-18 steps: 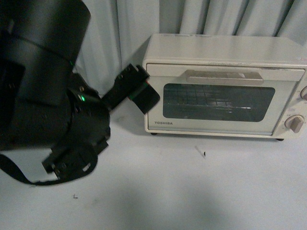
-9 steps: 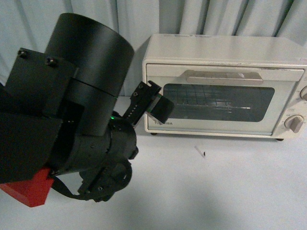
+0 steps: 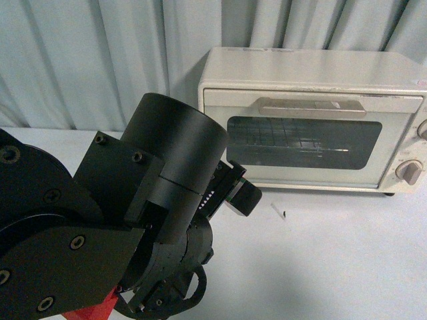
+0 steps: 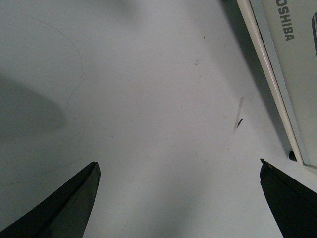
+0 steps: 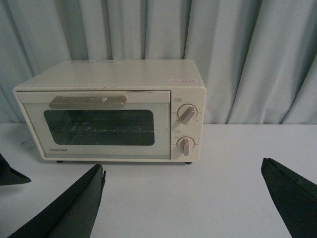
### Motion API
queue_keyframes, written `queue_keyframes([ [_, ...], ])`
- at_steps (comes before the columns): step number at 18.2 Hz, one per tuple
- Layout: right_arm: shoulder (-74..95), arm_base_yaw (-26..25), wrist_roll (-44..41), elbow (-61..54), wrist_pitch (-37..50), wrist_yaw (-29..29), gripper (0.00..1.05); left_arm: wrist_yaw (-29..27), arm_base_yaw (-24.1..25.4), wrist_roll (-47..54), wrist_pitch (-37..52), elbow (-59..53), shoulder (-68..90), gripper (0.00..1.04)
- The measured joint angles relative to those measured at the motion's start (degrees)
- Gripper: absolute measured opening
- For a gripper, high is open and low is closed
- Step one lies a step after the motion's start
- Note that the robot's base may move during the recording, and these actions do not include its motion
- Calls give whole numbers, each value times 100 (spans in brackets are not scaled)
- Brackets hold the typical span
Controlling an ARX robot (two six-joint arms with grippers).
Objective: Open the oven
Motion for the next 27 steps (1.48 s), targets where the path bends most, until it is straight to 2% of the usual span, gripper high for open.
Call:
queue_keyframes([
  [6, 0, 0, 0, 0, 0, 0, 98, 50, 59, -44, 234, 4, 37, 98],
  [10, 0, 0, 0, 0, 2, 0, 98, -42, -129, -20, 243, 2, 136, 98],
  [16, 0, 0, 0, 0, 0, 0, 98, -330, -424, 289, -262, 221, 282, 98],
  [27, 0, 0, 0, 0, 0, 0, 98, -382, -365, 455, -385, 452, 345, 98],
])
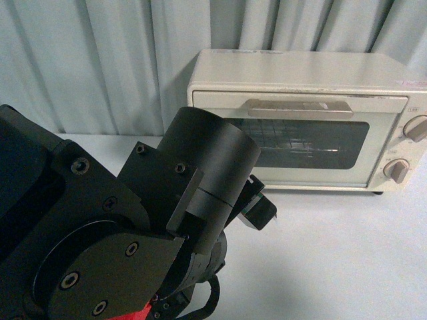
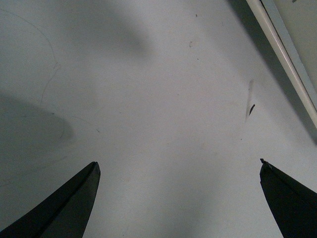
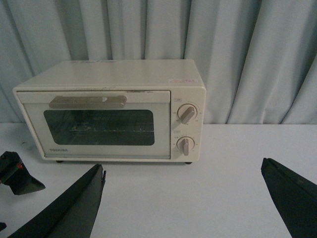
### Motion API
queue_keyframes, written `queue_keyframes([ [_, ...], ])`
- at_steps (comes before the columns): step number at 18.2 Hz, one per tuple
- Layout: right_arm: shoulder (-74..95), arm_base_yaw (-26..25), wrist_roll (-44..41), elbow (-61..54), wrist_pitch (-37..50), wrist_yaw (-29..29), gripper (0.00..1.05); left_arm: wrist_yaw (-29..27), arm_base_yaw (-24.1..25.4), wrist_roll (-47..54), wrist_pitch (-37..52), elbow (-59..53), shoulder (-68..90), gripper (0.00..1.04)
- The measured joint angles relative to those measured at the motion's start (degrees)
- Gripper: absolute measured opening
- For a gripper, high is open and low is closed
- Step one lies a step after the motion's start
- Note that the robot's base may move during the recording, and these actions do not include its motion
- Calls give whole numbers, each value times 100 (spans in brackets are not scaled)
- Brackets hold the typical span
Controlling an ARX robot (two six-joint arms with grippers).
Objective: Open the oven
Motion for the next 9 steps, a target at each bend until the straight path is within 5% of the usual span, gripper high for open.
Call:
queue_keyframes([
  [9, 0, 0, 0, 0, 0, 0, 98, 28, -2, 179, -70, 0, 0, 98],
])
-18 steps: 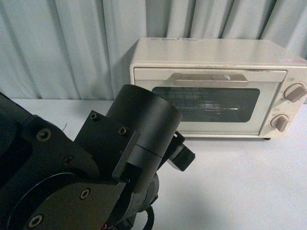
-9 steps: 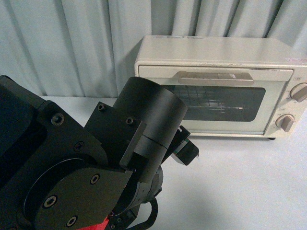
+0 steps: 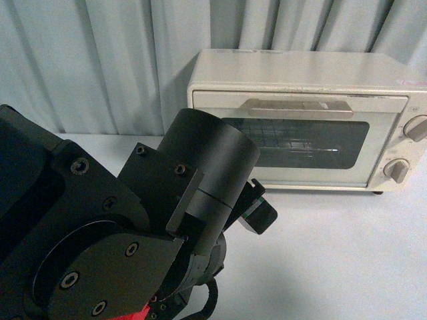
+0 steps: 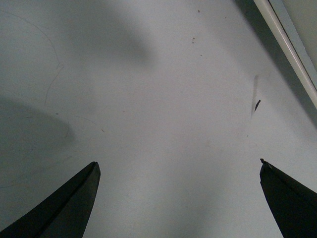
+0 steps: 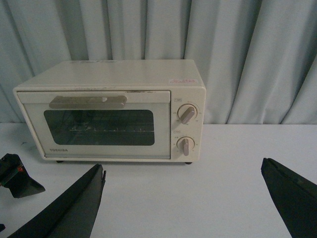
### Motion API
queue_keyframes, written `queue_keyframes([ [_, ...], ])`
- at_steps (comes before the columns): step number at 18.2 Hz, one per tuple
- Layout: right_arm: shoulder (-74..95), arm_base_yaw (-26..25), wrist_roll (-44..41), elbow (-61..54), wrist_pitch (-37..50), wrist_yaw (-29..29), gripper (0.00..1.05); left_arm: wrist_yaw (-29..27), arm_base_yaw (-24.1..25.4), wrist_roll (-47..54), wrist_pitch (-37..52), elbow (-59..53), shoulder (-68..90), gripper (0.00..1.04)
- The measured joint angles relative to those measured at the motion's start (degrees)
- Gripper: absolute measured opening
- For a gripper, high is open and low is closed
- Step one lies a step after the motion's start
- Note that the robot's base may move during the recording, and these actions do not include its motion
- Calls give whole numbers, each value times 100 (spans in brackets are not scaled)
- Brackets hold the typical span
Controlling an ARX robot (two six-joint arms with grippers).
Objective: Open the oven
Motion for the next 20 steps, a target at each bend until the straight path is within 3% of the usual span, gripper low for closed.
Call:
queue_keyframes([
  [3, 13, 0, -2, 0, 28, 9, 98, 0, 0, 0, 0, 0, 0, 98],
  [5, 2133, -22, -308, 345, 1897, 264, 96, -2, 0, 0, 0, 0, 0, 98],
  [6, 2916, 61, -442, 752, 2422, 328, 83, -2, 0, 0, 0, 0, 0, 98],
  [9, 4068, 238, -555, 1447, 2865, 461, 63, -2, 0, 2, 0, 0, 0, 98],
  [10, 4664, 387, -562, 1777, 2802, 496, 50, -2, 0, 0, 0, 0, 0, 98],
  [14, 5571, 726, -411, 2374, 2778, 640, 23, -2, 0, 0, 0, 0, 0, 98],
  [18, 6216, 1102, -225, 2820, 3027, 844, 3, -2, 0, 2, 0, 0, 0, 98],
  [20, 6544, 1233, -138, 2946, 3126, 960, 2, -2, 0, 0, 0, 0, 0, 98],
])
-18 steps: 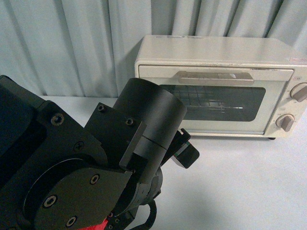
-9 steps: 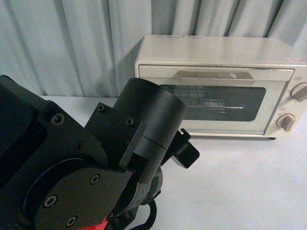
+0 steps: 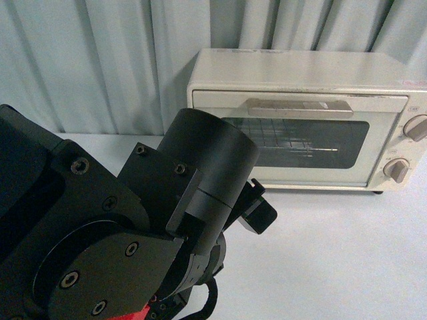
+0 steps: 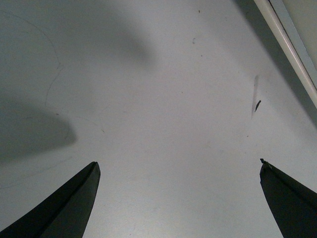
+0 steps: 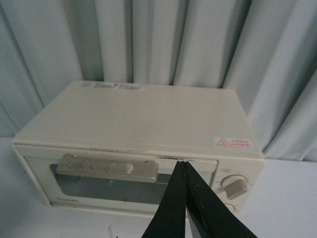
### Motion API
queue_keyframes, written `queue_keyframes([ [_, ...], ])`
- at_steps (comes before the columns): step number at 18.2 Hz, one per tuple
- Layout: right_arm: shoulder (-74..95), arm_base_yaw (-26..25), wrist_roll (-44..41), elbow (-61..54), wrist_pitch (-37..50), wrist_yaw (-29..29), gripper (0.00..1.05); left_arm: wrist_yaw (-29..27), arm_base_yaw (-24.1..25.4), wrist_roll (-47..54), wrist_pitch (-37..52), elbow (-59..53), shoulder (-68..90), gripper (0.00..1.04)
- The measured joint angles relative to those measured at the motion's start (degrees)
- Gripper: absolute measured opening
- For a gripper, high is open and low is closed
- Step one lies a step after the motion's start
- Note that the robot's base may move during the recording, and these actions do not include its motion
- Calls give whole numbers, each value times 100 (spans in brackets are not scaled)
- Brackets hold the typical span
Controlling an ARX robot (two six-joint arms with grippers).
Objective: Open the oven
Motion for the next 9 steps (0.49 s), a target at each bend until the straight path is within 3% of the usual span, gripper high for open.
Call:
queue_keyframes([
  [9, 1458, 120, 236, 560, 289, 214, 2, -2, 0, 0, 0, 0, 0, 98],
])
